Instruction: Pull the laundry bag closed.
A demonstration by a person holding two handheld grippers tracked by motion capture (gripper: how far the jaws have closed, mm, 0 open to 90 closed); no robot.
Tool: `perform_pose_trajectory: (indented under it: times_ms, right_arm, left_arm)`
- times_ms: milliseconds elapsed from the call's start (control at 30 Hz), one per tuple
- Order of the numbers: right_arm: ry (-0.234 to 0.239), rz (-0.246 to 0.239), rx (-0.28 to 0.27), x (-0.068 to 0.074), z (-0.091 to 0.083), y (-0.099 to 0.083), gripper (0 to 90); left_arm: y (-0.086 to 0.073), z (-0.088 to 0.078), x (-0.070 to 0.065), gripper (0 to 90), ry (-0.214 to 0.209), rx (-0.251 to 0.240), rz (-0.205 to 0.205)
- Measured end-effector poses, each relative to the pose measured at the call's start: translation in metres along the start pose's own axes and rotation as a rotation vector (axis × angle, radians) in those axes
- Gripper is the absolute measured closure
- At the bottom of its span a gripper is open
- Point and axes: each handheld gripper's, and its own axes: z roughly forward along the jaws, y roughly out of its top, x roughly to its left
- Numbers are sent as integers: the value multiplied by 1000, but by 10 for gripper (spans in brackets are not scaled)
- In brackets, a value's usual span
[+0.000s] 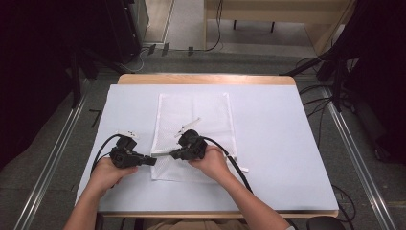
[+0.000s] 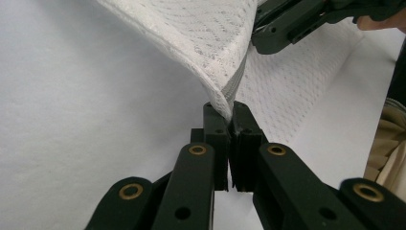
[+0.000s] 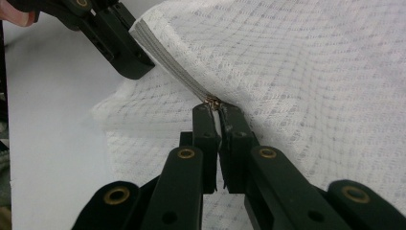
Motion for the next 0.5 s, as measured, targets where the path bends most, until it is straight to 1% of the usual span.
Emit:
perform_pose_trajectory:
  times_ms: [67, 200, 267, 433, 500]
  right_arm:
    - [-7, -1, 0, 0, 0, 0, 878]
    - [-5, 1, -1, 0, -1, -1, 877]
    - [-2, 1, -4, -1, -1, -1, 877]
    - [-14, -3, 0, -2, -1, -3, 877]
    - [-3, 2, -4, -2, -2, -5, 878]
  left_arm:
    - [0, -1, 0, 883, -5, -1, 2]
    - [0, 0, 0, 883, 1, 4, 3]
    - [0, 0, 0, 883, -4, 3, 2]
    - [0, 0, 0, 883, 7, 14, 6]
    - [0, 0, -1, 883, 9, 15, 6]
